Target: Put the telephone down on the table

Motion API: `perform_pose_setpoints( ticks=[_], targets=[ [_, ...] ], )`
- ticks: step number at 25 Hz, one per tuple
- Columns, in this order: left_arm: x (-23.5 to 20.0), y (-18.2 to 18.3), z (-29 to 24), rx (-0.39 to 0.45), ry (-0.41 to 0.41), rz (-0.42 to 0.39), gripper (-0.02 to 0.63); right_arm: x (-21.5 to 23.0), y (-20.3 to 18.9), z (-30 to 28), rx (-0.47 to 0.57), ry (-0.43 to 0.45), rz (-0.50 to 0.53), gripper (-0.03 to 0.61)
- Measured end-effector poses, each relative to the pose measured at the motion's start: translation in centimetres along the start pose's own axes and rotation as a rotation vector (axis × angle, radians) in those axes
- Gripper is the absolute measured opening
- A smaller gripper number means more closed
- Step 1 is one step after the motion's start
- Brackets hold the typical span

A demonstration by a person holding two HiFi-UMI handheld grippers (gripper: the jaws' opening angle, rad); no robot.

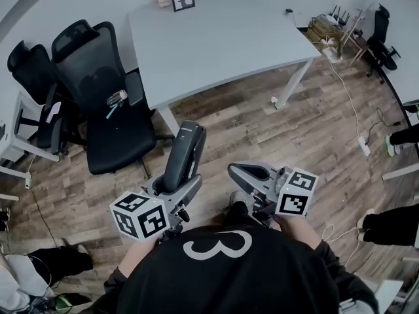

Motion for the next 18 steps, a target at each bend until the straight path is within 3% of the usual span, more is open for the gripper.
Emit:
perform_pose_setpoints(
  ticks=[7, 13, 18],
  targets=[
    [0.4, 2.4, -9.7, -0.039, 0.016, 0.038, 0.295, 7.5, 4.0, 2.7, -0.005, 0.013, -0.046, 0.008],
    [4.3, 5.9, -16.5, -0.041, -0.013, -0.002, 0.295, 12.7, 8.6, 6.8, 0.025, 0.001, -0.057, 0.008],
    [6.8, 7.9, -18.9, -0.016, -0.01, -0.028, 0.295, 14.2, 11.2, 8.6, 0.029, 0.024, -0.036, 0.008]
  ],
)
Point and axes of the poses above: the fingertips, and each gripper's own axes: z backward along the fingers, x to its right, y out of its top, the point moved 1 cm from there along z, backward along the fingers, and after that the axes turned 6 degrees about y, right-handed, at the moved point
